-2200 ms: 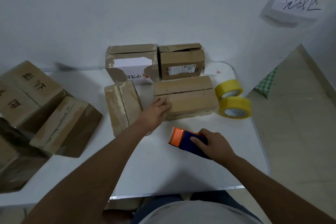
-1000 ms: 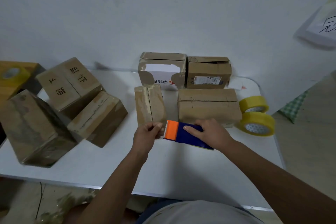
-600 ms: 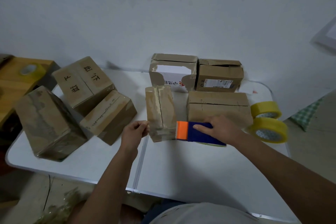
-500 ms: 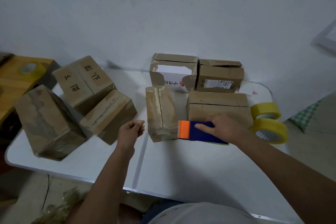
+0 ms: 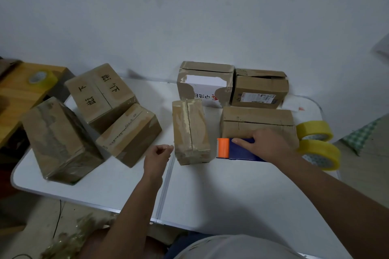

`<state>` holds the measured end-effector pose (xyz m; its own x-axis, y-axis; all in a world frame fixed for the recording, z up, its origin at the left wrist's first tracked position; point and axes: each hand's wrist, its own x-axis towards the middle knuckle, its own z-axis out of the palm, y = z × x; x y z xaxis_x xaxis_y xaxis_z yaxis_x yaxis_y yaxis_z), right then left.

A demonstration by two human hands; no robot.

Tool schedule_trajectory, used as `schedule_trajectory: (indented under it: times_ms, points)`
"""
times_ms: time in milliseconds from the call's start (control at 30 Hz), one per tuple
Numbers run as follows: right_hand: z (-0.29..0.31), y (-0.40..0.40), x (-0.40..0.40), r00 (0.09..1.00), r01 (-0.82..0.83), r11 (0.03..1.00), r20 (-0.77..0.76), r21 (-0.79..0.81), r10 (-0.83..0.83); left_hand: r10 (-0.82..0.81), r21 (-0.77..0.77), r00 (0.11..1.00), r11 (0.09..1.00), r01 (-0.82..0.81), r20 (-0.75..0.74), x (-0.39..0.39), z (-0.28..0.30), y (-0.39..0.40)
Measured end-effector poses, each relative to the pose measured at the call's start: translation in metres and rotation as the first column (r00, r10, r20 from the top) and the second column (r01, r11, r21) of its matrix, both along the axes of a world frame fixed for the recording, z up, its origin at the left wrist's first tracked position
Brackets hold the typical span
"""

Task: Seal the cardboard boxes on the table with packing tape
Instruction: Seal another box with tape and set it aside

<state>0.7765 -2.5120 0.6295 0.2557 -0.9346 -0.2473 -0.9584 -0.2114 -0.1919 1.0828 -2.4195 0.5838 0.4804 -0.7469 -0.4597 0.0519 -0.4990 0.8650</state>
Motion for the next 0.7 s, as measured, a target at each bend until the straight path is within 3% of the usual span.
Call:
schedule_trajectory:
  times_ms: [133,400,700]
  points:
    - [0.0,-0.006,0.005,0.999,-0.033,0.999,0.008,-0.039,0.033,0.019,0.033,0.999,0.999,-0.02,0.032,-0.006,-0.003,-0.001]
    - [-0.006,-0.011,0.019,0.997,0.002,0.999,-0.071,0.036,0.001,-0.048,0.127,0.99,0.991,0.031,0.133,-0.017,-0.009,-0.006]
    - [-0.018,0.022,0.051,0.997,0.081,0.98,-0.005,0.181,-0.081,-0.268,0.176,0.942,0.956,0.234,0.201,0.041,0.002,-0.034]
